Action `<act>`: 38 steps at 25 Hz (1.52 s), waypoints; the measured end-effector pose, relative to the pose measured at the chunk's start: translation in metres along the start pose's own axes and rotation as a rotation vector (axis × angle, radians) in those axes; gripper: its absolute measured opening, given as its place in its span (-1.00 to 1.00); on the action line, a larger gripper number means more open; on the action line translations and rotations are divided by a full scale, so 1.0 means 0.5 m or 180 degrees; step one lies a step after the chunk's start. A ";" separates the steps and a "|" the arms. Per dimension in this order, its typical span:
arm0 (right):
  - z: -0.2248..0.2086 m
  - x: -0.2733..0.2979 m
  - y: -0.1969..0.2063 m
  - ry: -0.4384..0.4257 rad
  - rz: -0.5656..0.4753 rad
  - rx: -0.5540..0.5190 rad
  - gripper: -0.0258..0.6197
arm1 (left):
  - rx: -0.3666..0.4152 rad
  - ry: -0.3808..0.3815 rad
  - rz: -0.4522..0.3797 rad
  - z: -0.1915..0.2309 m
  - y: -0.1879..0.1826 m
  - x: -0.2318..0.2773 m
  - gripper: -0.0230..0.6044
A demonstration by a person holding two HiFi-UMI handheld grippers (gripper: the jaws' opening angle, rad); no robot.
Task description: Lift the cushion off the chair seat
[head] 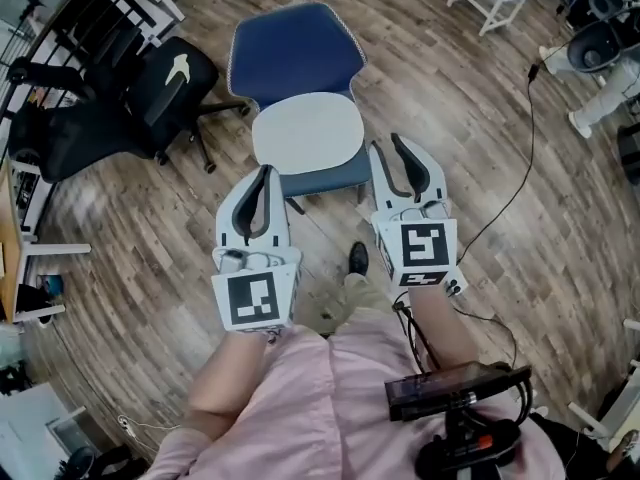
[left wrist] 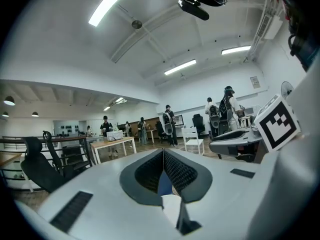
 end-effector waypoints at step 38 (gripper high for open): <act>-0.139 0.503 0.326 -0.0238 0.0910 0.0168 -0.58 | -0.0246 -0.0355 0.0908 0.223 0.369 0.427 -0.88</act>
Point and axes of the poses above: the fingertips, and each gripper's own axes: x forward along the fingers, z to its left, y out of its underside, the point moved 8 cm from there along -x, backward along the fingers, and after that the axes turned 15 degrees about -z, right-handed, at the moved point
